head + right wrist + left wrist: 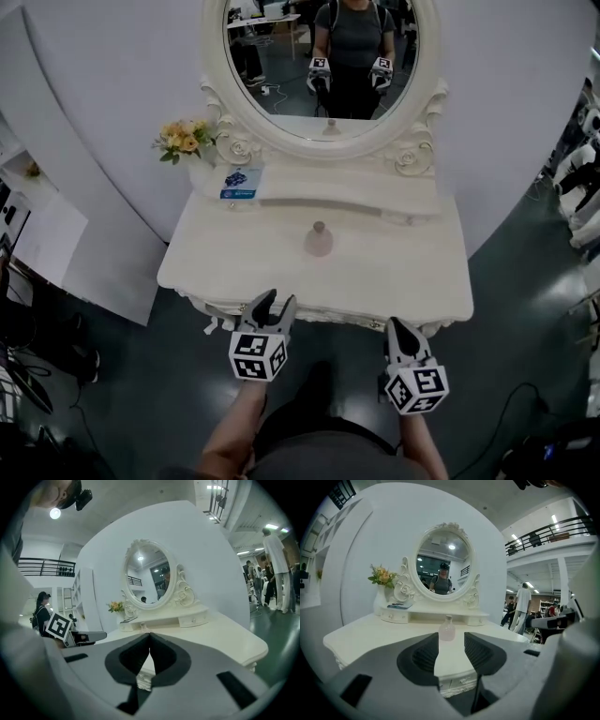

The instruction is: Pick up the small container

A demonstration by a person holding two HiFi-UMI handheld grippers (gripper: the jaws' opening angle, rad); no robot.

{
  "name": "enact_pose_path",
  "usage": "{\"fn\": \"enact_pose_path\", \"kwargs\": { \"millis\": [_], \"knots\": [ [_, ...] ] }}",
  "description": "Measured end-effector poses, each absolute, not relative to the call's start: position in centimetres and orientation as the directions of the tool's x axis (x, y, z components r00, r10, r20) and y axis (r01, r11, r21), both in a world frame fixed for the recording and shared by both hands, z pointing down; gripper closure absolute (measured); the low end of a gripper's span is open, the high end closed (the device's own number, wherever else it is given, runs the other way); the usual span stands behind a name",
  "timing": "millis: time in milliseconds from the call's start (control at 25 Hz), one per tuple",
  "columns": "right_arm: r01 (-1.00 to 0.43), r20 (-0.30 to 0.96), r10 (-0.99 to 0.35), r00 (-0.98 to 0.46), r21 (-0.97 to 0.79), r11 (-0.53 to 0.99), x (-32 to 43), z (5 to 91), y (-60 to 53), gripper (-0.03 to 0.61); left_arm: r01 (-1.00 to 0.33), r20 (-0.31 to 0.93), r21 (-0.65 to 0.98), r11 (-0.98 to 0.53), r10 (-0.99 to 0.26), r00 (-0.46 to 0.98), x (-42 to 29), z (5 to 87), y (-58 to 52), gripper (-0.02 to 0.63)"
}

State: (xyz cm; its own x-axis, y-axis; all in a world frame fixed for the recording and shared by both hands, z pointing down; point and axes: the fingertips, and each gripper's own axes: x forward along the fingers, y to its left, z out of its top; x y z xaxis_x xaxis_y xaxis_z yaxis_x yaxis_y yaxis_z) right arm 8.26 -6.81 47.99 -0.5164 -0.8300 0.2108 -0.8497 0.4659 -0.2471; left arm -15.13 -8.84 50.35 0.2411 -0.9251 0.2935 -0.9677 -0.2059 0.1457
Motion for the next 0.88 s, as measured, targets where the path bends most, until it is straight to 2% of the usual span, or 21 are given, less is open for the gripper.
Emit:
{"fn": "enact_pose_path", "kwargs": {
  "millis": [880],
  "knots": [
    [-0.916,0.208,-0.906,-0.368,-0.247,0.315,7.8,47.2,-14.7,0.574,-0.921,0.335,0.123,-0.369,-0.858,0.389,-14.3,52.2,-20.6,0.434]
  ]
}}
